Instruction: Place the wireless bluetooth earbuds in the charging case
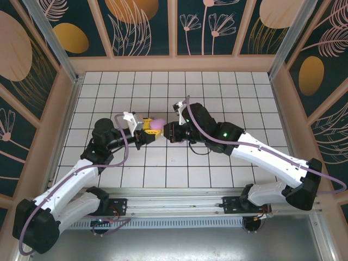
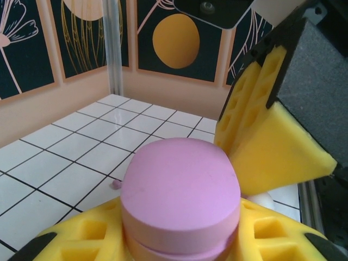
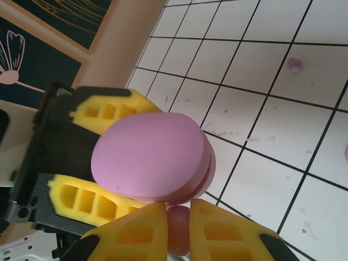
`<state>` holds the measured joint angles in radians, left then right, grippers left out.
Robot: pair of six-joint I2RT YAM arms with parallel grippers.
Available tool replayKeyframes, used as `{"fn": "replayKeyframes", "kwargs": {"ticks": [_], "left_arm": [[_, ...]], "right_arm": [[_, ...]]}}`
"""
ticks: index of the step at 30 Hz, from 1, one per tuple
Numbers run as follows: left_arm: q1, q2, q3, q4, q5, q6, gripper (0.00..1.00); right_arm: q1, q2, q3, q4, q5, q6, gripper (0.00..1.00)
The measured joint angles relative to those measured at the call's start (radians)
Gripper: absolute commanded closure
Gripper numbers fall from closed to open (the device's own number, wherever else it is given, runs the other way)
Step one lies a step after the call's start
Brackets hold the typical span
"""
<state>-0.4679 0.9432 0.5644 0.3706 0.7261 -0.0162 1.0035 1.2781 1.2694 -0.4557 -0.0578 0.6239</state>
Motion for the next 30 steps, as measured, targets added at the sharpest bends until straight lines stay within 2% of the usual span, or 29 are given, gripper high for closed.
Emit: {"fn": "replayKeyframes", "kwargs": {"ticks": [8, 21, 30], "left_arm": [[-0.017, 0.002, -0.008, -0.008, 0.051, 0.01, 1.0], [-0.016, 0.019, -0.008, -0.009, 0.044, 0.01, 1.0], [-0.017, 0.022, -0.008, -0.008, 0.043, 0.014, 1.0]], "right_arm": [[-0.024, 0.008, 0.035, 0.002, 0.007, -0.017, 0.88], [-0.023, 0.06, 0.071, -0.007, 0.005, -0.025, 0.88], [0.014, 0.109, 0.14, -0.051, 0.031, -0.051, 0.88]]}}
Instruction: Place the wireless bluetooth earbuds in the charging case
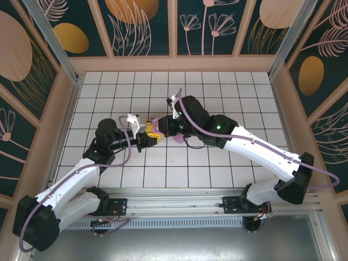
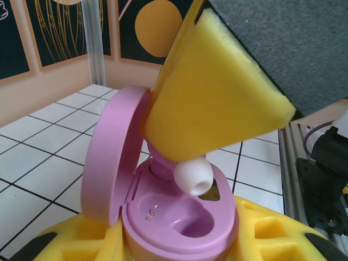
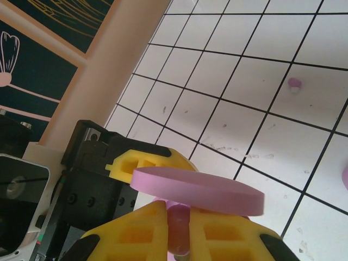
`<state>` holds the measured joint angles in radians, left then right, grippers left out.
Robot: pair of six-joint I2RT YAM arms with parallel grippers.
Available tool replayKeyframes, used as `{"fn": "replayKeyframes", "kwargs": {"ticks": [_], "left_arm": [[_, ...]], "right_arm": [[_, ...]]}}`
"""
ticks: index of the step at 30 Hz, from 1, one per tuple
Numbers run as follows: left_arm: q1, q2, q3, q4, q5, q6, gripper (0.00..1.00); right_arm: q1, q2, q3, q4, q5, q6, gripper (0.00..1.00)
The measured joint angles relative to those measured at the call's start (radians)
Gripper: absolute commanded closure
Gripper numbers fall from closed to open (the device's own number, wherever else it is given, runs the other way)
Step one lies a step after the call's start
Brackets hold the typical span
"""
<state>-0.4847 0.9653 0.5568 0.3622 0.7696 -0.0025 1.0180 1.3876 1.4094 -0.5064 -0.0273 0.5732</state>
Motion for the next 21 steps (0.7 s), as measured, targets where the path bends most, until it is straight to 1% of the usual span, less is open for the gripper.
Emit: {"fn": "replayKeyframes", "kwargs": {"ticks": [12, 17, 21], "left_arm": [[0.0, 0.006, 0.0, -0.018, -0.02, 0.003, 1.0], [0.0, 0.006, 0.0, -0.018, -0.018, 0.003, 1.0], [0.0, 0.011, 0.0, -0.022, -0.018, 0.003, 1.0]], "right_arm": [[0.01, 0.066, 0.061, -0.064, 0.011, -0.032, 0.84], [0.017, 0.075, 0.079, -0.089, 0.023, -0.045, 0.82], [0.019, 0.078, 0.08, -0.097, 0.027, -0.045, 0.82]]}}
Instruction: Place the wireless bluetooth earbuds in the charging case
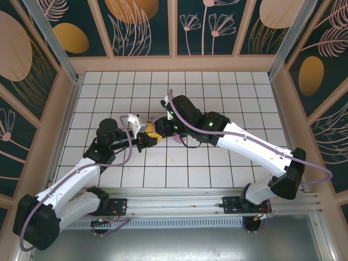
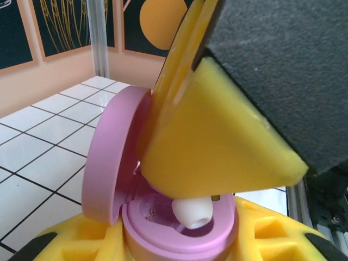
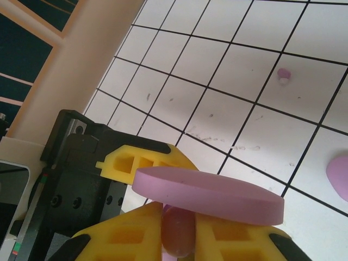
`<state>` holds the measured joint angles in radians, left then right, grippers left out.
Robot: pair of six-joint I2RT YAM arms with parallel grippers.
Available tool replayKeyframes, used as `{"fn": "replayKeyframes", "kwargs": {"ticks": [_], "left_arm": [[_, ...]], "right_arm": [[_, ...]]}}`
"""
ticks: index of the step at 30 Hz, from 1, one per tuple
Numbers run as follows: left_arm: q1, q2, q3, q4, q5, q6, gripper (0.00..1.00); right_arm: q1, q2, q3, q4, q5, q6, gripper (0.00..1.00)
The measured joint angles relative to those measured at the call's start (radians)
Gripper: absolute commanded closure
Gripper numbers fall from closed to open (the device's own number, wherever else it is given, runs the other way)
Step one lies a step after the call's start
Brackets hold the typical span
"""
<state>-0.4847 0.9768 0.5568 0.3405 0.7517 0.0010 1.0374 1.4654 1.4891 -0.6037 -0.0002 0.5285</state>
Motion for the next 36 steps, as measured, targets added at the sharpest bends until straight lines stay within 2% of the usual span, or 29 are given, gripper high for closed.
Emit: {"fn": "replayKeyframes", "kwargs": {"ticks": [7, 12, 15, 26, 31, 36], "left_arm": [[0.0, 0.005, 0.0, -0.001, 0.0, 0.005, 1.0], [0.0, 0.006, 0.0, -0.001, 0.0, 0.008, 1.0], [0.0, 0.006, 0.0, 0.0, 0.0, 0.008, 1.0], [0.0, 0.006, 0.0, 0.0, 0.0, 0.011, 1.0], [0.0, 0.006, 0.0, 0.0, 0.0, 0.016, 1.0], [0.0, 0.006, 0.0, 0.0, 0.0, 0.022, 1.0]], "right_arm": [[0.006, 0.008, 0.011, -0.018, 0.003, -0.001, 0.8], [0.01, 0.012, 0.022, -0.035, 0.002, -0.006, 0.72], [0.014, 0.015, 0.029, -0.041, -0.001, -0.007, 0.7], [0.014, 0.015, 0.046, -0.06, 0.0, -0.006, 0.7], [0.013, 0.016, 0.047, -0.062, 0.005, 0.0, 0.75], [0.011, 0.017, 0.047, -0.069, 0.008, 0.002, 0.74]]}}
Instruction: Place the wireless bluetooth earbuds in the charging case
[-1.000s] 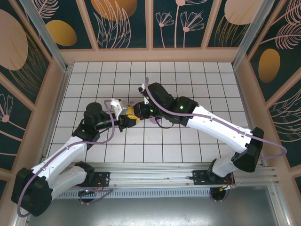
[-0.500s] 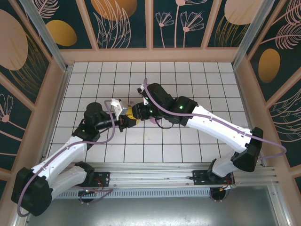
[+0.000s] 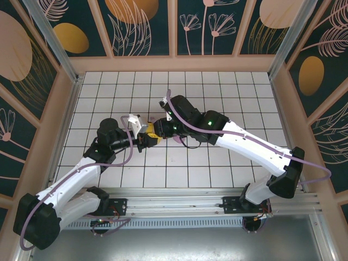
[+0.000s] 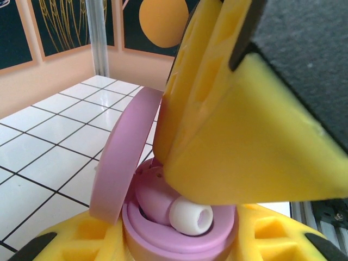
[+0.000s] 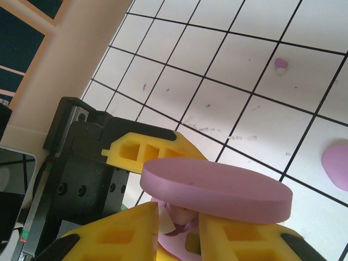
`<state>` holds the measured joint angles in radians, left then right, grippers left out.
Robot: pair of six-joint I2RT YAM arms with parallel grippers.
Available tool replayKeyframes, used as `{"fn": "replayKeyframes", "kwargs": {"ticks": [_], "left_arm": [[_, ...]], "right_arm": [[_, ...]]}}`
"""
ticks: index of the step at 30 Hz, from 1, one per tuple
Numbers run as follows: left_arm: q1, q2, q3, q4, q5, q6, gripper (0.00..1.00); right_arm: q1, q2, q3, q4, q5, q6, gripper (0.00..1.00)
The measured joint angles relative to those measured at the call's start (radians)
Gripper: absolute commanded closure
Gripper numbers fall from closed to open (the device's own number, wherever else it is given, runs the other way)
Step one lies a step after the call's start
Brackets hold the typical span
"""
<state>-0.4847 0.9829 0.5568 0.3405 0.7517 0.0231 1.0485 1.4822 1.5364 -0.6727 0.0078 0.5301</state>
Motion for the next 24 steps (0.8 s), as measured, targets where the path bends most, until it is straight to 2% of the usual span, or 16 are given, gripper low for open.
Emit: {"fn": "replayKeyframes", "kwargs": {"ticks": [5, 24], "left_arm": [[0.0, 0.0, 0.0, 0.0, 0.0, 0.001, 1.0], [0.0, 0.006, 0.0, 0.0, -0.001, 0.0, 1.0]], "right_arm": [[0.0, 0.001, 0.0, -0.011, 0.008, 0.001, 0.7], [-0.003, 0.009, 0.002, -0.004, 0.029, 0.002, 0.67]]}}
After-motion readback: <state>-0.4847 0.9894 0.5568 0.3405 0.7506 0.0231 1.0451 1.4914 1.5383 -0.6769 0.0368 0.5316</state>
